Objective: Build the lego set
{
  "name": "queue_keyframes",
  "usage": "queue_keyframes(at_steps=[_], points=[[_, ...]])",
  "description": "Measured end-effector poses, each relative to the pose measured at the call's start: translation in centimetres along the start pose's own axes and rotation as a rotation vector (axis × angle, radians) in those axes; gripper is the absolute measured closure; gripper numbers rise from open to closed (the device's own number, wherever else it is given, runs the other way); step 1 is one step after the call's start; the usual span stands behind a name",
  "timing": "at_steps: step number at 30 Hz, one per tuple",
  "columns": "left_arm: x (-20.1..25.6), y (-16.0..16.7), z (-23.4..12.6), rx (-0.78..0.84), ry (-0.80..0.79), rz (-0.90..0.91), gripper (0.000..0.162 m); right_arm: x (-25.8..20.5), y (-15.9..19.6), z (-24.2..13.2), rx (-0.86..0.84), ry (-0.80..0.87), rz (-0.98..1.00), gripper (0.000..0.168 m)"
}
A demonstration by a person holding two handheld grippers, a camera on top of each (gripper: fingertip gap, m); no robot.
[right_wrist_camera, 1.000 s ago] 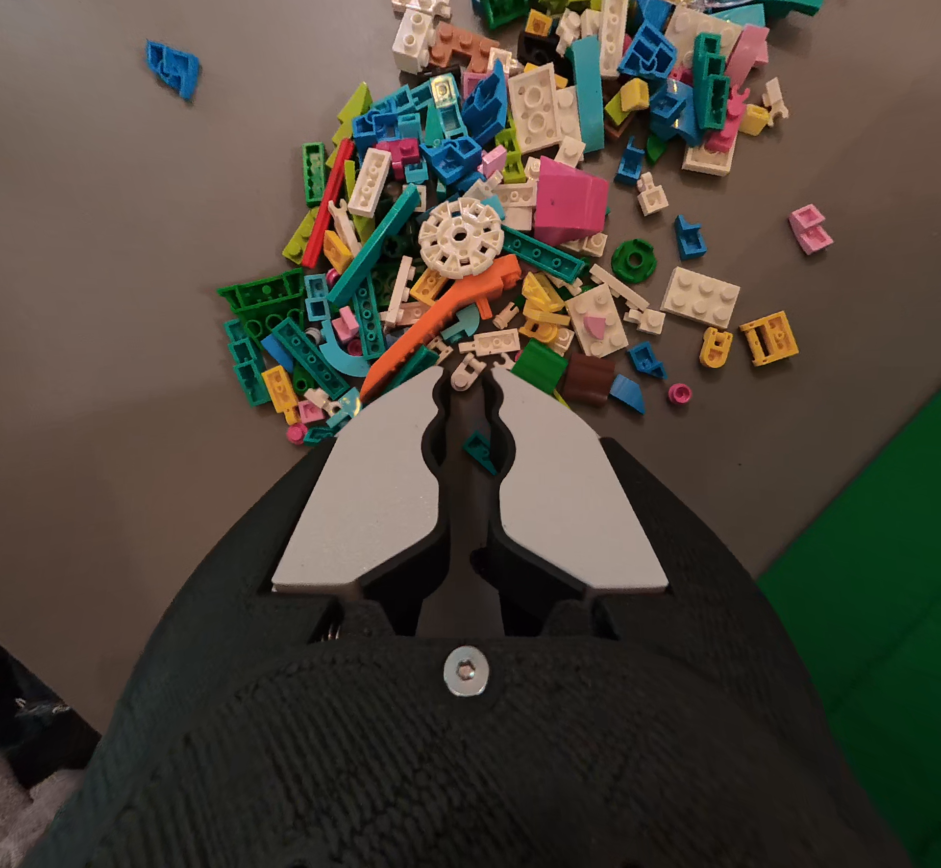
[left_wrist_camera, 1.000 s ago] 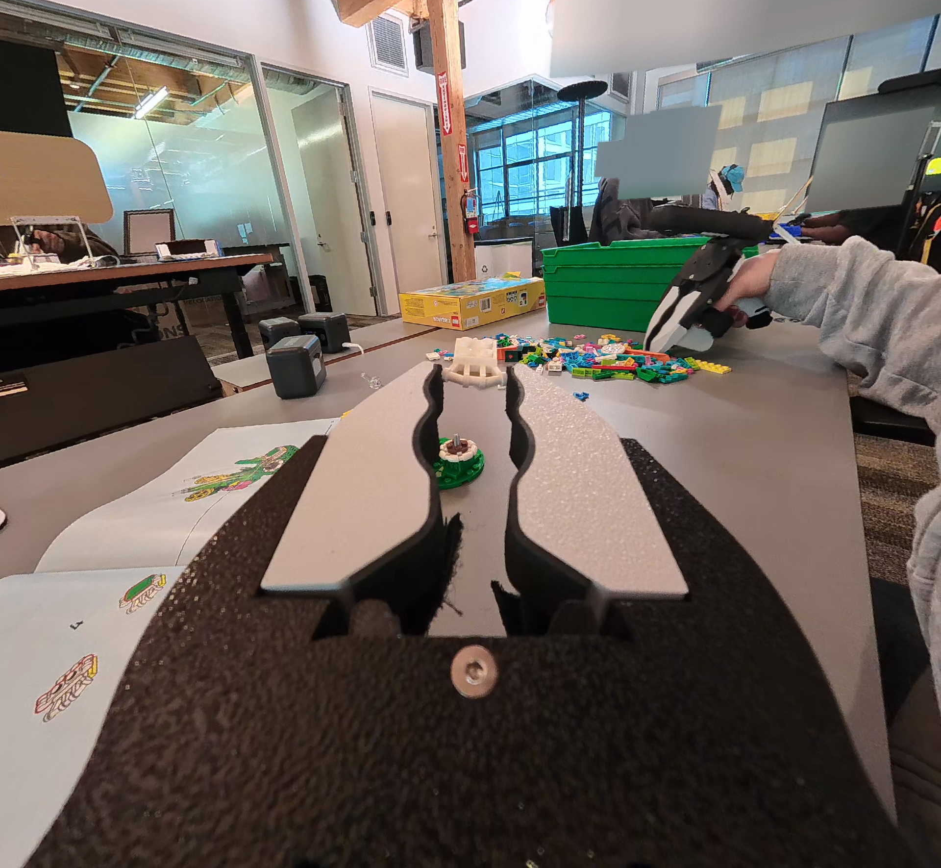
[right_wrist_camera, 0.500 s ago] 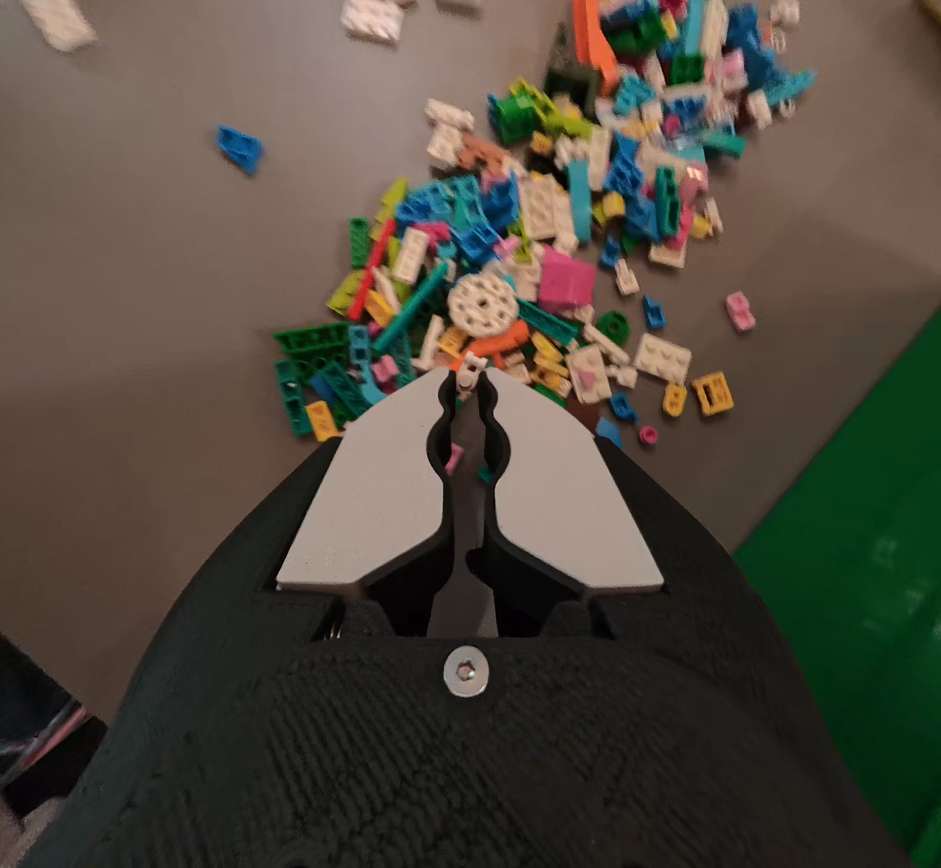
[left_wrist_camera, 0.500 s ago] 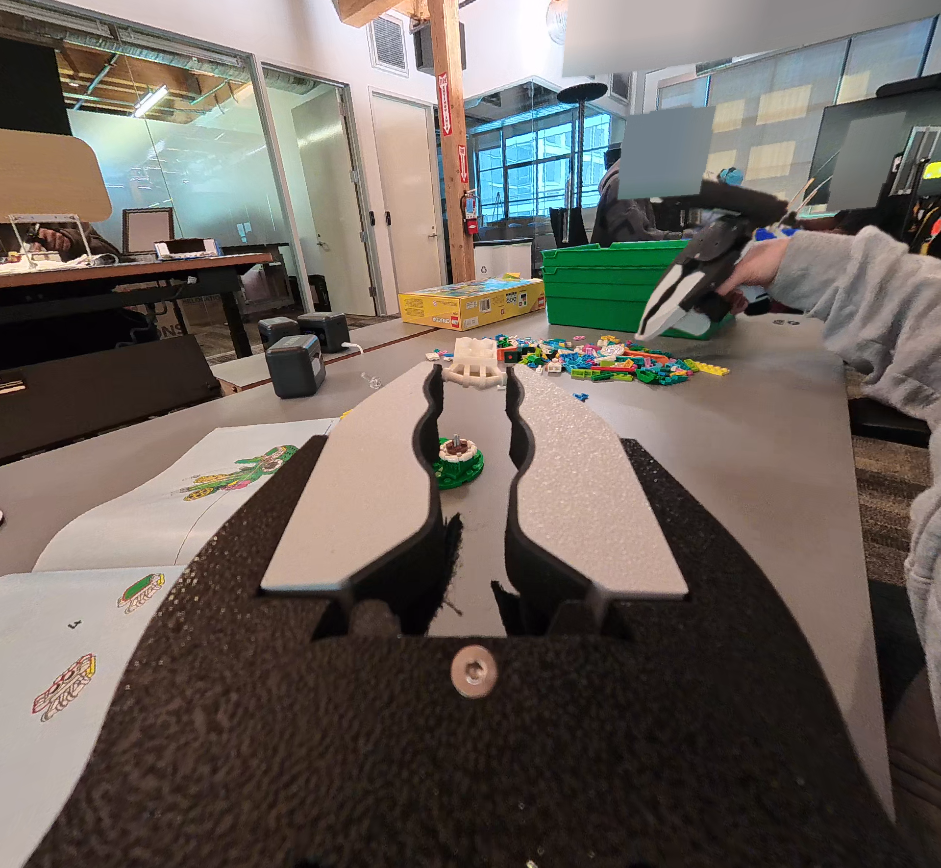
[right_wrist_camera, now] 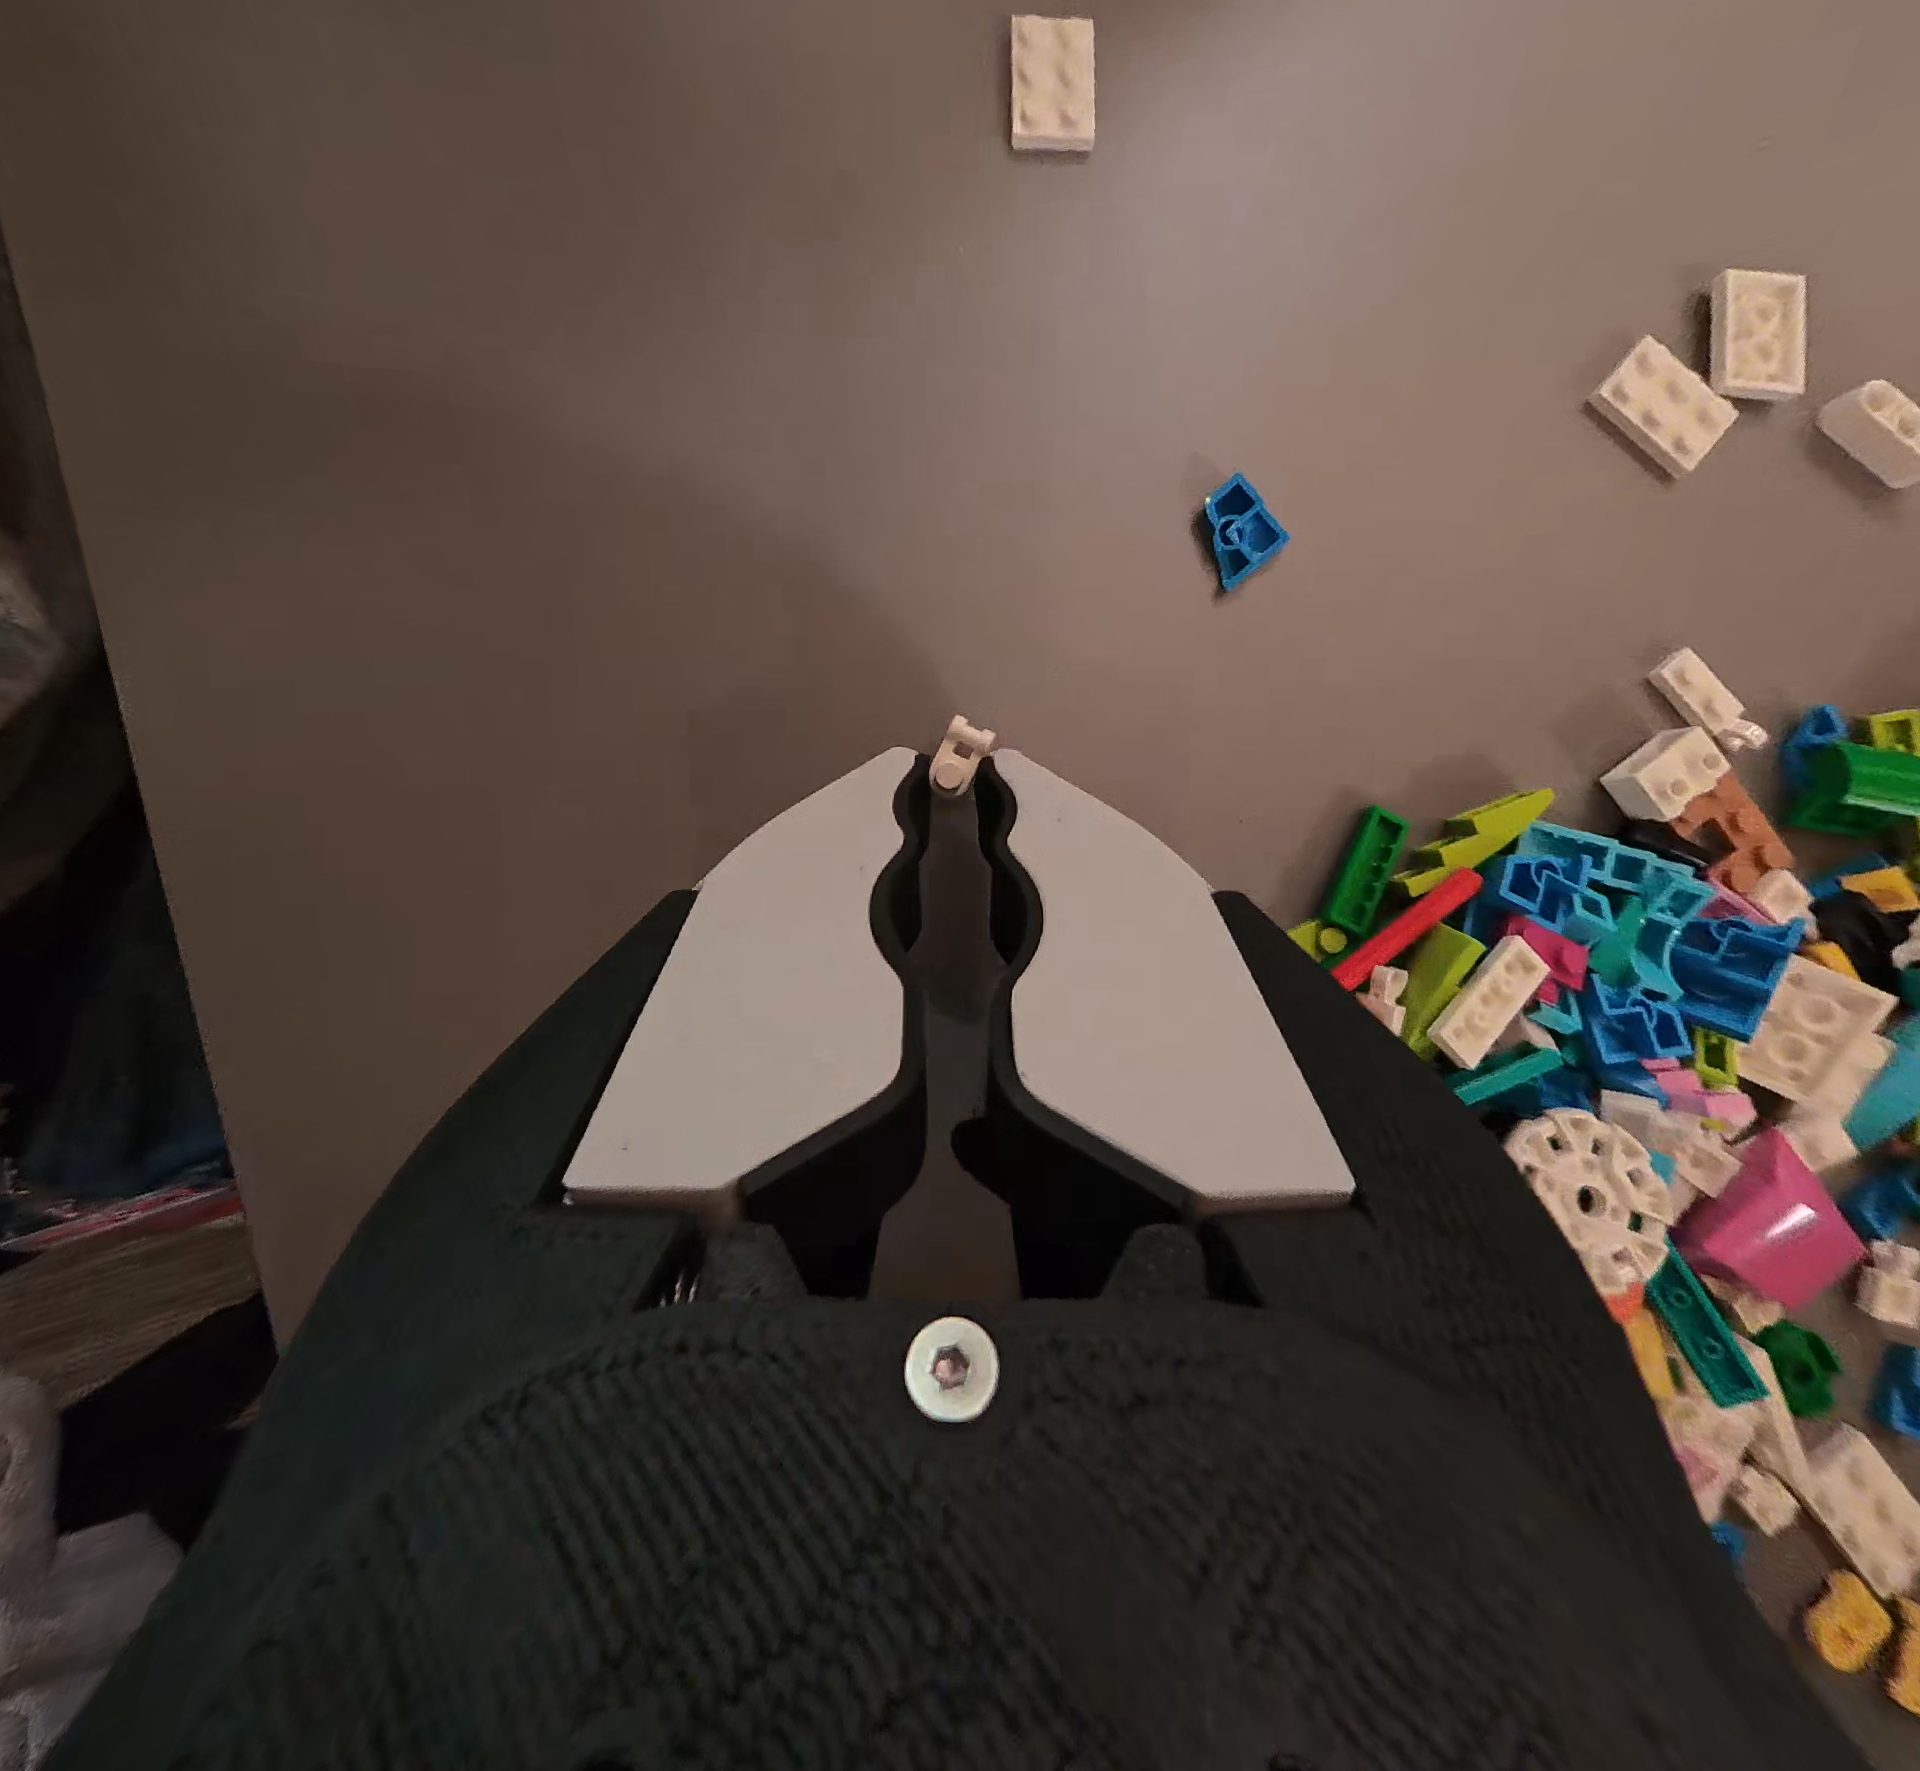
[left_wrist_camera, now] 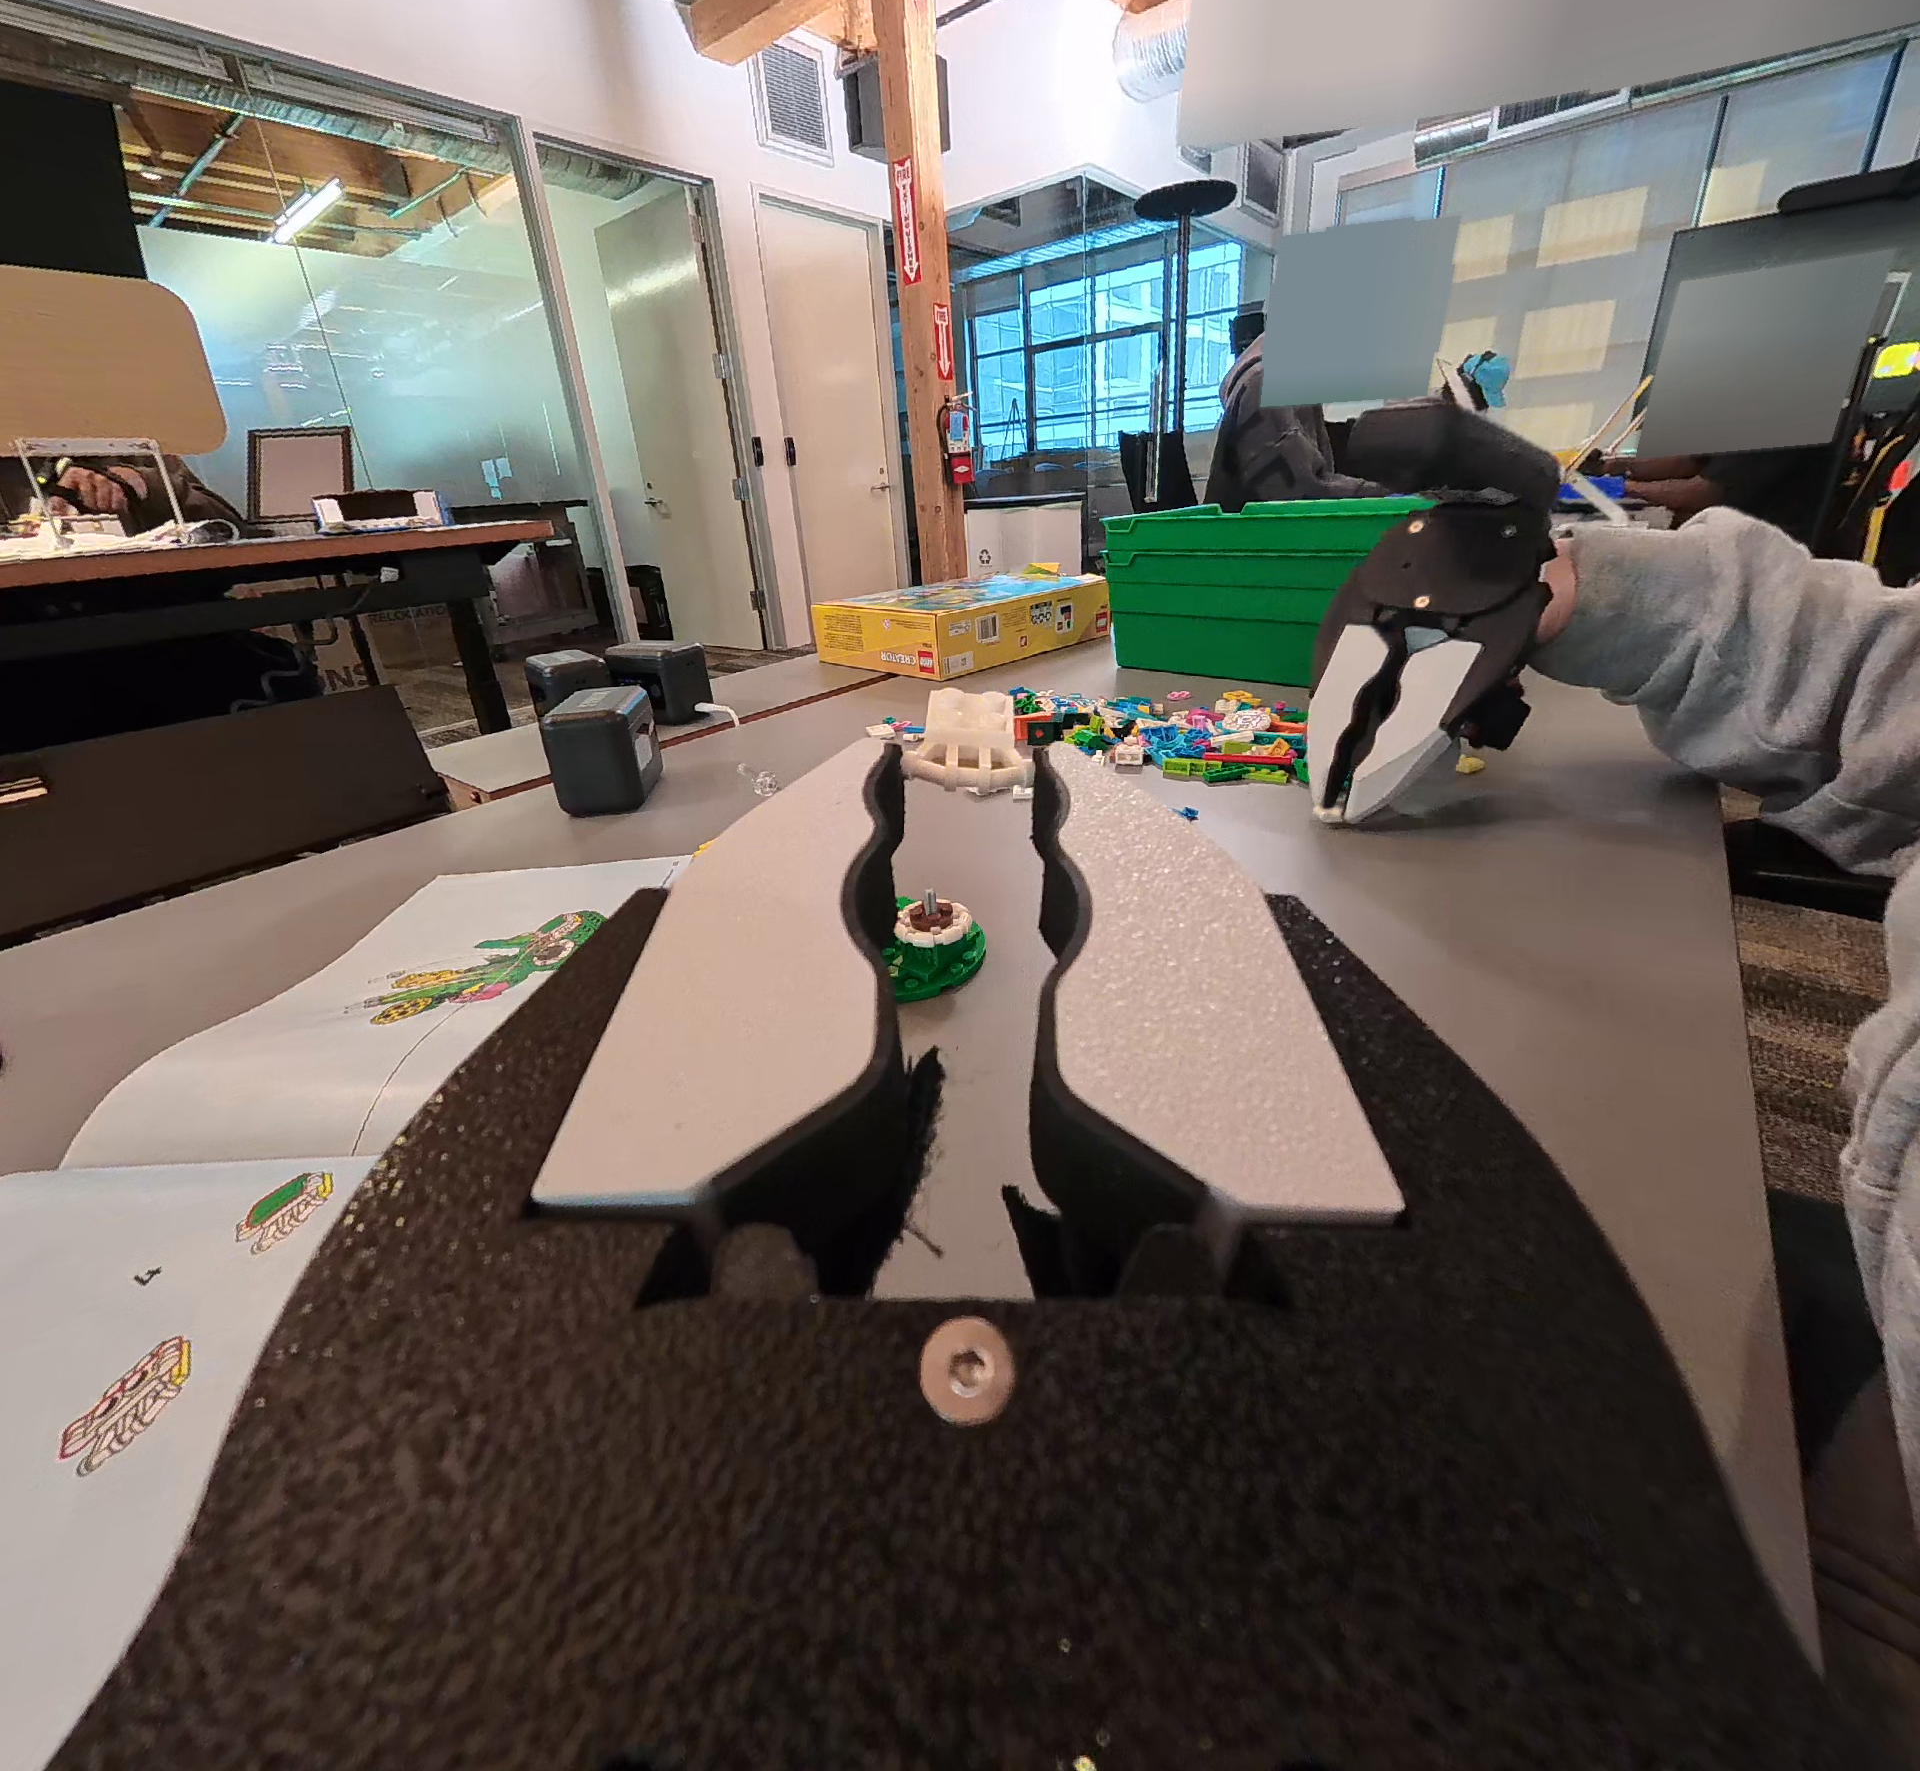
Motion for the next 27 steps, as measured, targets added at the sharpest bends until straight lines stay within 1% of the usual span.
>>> queue_keyframes(at_steps=[2,4,8,11,13,18,22,27], points=[[0.0,0.0,0.0,0.002,0.001,0.000,0.139,0.1,0.3,0.0,-0.023,-0.002,0.028,0.158],[0.0,0.0,0.0,0.002,0.002,0.000,0.139,0.2,0.7,-0.8,-0.051,0.019,0.041,0.152],[0.0,0.0,0.0,0.003,0.004,-0.001,0.139,0.7,1.4,-4.6,-0.002,0.146,0.095,0.152],[0.0,0.0,0.0,0.002,0.004,-0.002,0.139,0.9,2.8,-7.6,-0.036,0.268,0.169,0.156],[0.0,0.0,0.1,0.001,0.005,-0.002,0.139,0.6,3.4,-8.3,-0.057,0.291,0.172,0.158],[0.0,-0.1,0.1,-0.001,0.004,0.000,0.139,0.2,4.0,-7.2,-0.146,0.227,0.165,0.160],[0.0,-0.1,0.1,-0.001,0.004,0.002,0.139,0.6,4.2,-5.9,-0.193,0.216,0.164,0.161],[0.0,-0.1,0.1,0.001,0.005,0.000,0.139,1.0,4.6,-5.2,-0.235,0.215,0.194,0.160]])
Point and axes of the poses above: each gripper's, where its closed fingertips meet, z out along the fingers, y out of its underside, x = y × z across the jaws, the point moved 10 cm from there along -z, back along the fingers
